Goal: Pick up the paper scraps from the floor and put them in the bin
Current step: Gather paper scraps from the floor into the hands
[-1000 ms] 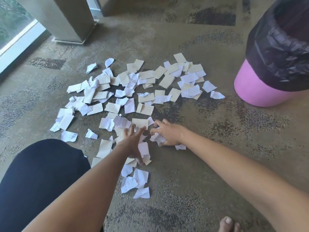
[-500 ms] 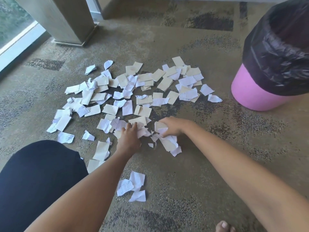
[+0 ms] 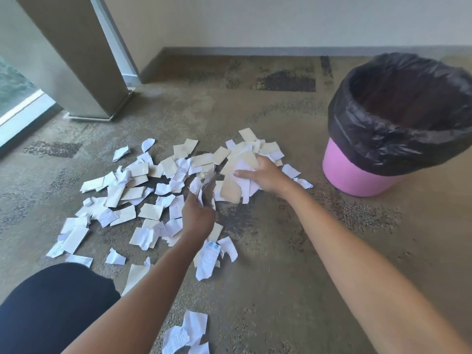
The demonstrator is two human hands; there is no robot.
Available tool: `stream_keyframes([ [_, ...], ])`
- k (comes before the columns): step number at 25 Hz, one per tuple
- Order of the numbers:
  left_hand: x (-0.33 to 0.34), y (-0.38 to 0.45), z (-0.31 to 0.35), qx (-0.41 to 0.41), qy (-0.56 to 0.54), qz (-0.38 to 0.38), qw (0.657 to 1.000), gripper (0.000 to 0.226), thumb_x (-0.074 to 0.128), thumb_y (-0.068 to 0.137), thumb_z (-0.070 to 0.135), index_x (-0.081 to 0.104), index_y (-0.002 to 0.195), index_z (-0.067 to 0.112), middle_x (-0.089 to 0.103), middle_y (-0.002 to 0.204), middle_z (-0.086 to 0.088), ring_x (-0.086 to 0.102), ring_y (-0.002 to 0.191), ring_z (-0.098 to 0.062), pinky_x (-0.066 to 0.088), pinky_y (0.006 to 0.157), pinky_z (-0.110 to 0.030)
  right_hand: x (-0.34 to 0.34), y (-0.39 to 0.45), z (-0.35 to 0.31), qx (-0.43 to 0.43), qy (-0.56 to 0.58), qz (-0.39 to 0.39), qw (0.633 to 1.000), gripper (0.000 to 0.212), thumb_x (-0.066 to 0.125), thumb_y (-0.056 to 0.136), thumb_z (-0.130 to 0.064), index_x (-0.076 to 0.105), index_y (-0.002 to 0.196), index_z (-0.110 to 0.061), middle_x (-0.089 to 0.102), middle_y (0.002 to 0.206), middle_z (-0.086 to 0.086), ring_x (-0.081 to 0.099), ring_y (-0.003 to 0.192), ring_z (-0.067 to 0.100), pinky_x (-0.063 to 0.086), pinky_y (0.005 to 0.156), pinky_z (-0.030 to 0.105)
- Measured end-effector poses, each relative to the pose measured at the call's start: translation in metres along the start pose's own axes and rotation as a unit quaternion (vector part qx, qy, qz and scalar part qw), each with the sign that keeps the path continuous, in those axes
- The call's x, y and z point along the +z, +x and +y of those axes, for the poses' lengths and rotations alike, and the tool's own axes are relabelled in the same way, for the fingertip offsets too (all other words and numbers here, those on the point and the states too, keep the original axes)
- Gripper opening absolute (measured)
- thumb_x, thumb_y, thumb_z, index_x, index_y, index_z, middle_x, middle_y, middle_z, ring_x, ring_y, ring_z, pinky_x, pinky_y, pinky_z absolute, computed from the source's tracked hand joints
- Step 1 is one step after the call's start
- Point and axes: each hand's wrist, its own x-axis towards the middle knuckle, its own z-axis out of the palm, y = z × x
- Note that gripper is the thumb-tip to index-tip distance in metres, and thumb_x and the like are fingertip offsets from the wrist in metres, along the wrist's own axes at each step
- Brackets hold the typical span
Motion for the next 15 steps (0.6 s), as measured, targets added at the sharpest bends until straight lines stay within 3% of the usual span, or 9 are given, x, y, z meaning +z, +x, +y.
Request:
stream_keyframes([
  [2, 0.008, -0.002, 0.019, 0.009, -0.045, 0.012, 0.999, 0.018, 0.046, 0.074, -0.002, 0.044, 0.088, 0.010, 0.051, 0.085, -0.010, 0.052, 0.072, -0.028, 0.041, 0.054, -0.035, -0.022, -0.003, -0.017, -0.031, 0.034, 0.059, 0.997, 0.067, 0.080, 0.073, -0.049, 0.058, 0.126, -0.014, 0.066, 0.125, 0.001, 0.062, 0.115, 0.017, 0.048, 0.101, 0.039],
  [3, 0.012, -0.004, 0.030, 0.023, -0.064, 0.012, 0.998, 0.018, 0.046, 0.071, 0.002, 0.043, 0.087, 0.009, 0.051, 0.087, -0.013, 0.053, 0.075, -0.029, 0.042, 0.056, -0.037, -0.032, -0.007, -0.027, -0.050, 0.041, 0.085, 0.994, 0.049, 0.079, 0.079, -0.040, 0.062, 0.117, -0.014, 0.070, 0.115, 0.000, 0.066, 0.106, 0.016, 0.050, 0.097, 0.037],
  [5, 0.022, -0.008, 0.058, 0.055, -0.092, -0.001, 0.994, 0.027, 0.046, 0.066, 0.008, 0.045, 0.093, 0.008, 0.054, 0.089, -0.012, 0.058, 0.077, -0.032, 0.042, 0.055, -0.037, -0.056, -0.017, -0.045, -0.089, 0.027, 0.148, 0.985, 0.022, 0.072, 0.088, -0.028, 0.060, 0.105, -0.021, 0.068, 0.096, -0.010, 0.065, 0.089, 0.004, 0.050, 0.083, 0.024],
  [7, 0.035, -0.017, 0.091, 0.094, -0.118, -0.028, 0.988, 0.031, 0.049, 0.068, 0.006, 0.050, 0.097, 0.017, 0.060, 0.089, -0.004, 0.062, 0.079, -0.030, 0.046, 0.057, -0.036, -0.081, -0.030, -0.060, -0.124, -0.011, 0.241, 0.963, 0.020, 0.066, 0.091, -0.029, 0.055, 0.107, -0.025, 0.061, 0.093, -0.018, 0.057, 0.083, -0.007, 0.042, 0.073, 0.010],
  [10, 0.058, -0.026, 0.133, 0.150, -0.172, -0.068, 0.971, 0.041, 0.046, 0.067, 0.006, 0.055, 0.099, 0.030, 0.068, 0.096, -0.009, 0.067, 0.088, -0.039, 0.057, 0.063, -0.048, -0.120, -0.047, -0.074, -0.199, -0.013, 0.416, 0.887, 0.028, 0.065, 0.089, -0.027, 0.058, 0.112, -0.013, 0.064, 0.097, -0.006, 0.058, 0.086, 0.005, 0.042, 0.075, 0.013],
  [13, 0.079, -0.040, 0.174, 0.196, -0.203, -0.096, 0.955, 0.044, 0.046, 0.072, 0.005, 0.055, 0.112, 0.022, 0.070, 0.100, -0.006, 0.068, 0.089, -0.033, 0.060, 0.069, -0.053, -0.159, -0.066, -0.080, -0.231, 0.015, 0.556, 0.798, 0.032, 0.065, 0.091, -0.022, 0.057, 0.118, -0.007, 0.064, 0.103, -0.004, 0.057, 0.091, 0.000, 0.041, 0.080, 0.005],
  [15, 0.098, -0.056, 0.209, 0.198, -0.226, -0.124, 0.946, 0.048, 0.046, 0.075, -0.002, 0.050, 0.119, 0.018, 0.065, 0.098, -0.005, 0.066, 0.083, -0.029, 0.060, 0.072, -0.054, -0.187, -0.079, -0.078, -0.212, 0.010, 0.628, 0.749, 0.031, 0.061, 0.094, -0.023, 0.055, 0.120, -0.008, 0.065, 0.112, -0.001, 0.060, 0.102, 0.009, 0.044, 0.086, 0.013],
])
